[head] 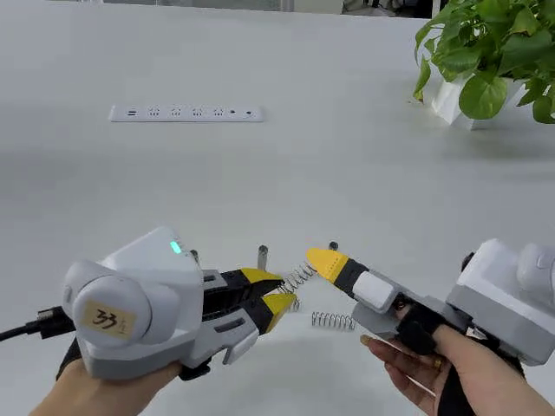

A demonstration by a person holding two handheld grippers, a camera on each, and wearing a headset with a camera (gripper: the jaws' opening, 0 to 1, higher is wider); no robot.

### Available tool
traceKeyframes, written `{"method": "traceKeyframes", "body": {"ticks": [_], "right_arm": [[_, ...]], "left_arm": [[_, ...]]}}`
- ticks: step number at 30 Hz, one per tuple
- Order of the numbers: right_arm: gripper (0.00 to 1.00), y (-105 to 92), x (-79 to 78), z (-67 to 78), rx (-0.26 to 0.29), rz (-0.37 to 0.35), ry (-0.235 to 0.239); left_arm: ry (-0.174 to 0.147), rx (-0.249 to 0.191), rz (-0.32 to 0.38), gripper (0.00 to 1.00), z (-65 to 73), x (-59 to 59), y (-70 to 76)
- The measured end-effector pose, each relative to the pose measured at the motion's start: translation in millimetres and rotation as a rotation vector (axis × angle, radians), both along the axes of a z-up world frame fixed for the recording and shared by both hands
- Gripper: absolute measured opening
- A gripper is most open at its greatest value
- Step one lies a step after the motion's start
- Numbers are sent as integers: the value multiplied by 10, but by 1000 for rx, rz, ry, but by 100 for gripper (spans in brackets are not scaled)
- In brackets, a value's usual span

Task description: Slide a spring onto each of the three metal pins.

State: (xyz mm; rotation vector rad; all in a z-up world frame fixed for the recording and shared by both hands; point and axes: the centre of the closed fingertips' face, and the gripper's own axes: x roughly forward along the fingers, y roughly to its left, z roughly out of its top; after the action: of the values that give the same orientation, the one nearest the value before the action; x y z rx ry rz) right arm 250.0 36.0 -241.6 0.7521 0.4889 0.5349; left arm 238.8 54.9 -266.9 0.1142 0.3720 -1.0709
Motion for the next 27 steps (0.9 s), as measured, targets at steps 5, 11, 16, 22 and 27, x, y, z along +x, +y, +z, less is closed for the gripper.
{"method": "traceKeyframes", "body": {"ticks": [5, 11, 16, 22, 27], "right_arm": [[6, 53, -25, 10, -105, 50, -38], [5, 110, -40, 17, -274, 115, -127], [5, 149, -58, 22, -359, 154, -170], [5, 188, -89, 23, -461, 202, -228], [6, 180, -82, 27, -498, 208, -250]], "left_arm": [[-2, 34, -5, 6, -50, -7, 6], [-9, 75, -7, 6, -96, -17, 2], [-13, 96, -12, 6, -117, -28, -9], [-25, 115, -21, 6, -131, -38, -22], [-23, 105, -17, 6, -127, -43, -23]]}}
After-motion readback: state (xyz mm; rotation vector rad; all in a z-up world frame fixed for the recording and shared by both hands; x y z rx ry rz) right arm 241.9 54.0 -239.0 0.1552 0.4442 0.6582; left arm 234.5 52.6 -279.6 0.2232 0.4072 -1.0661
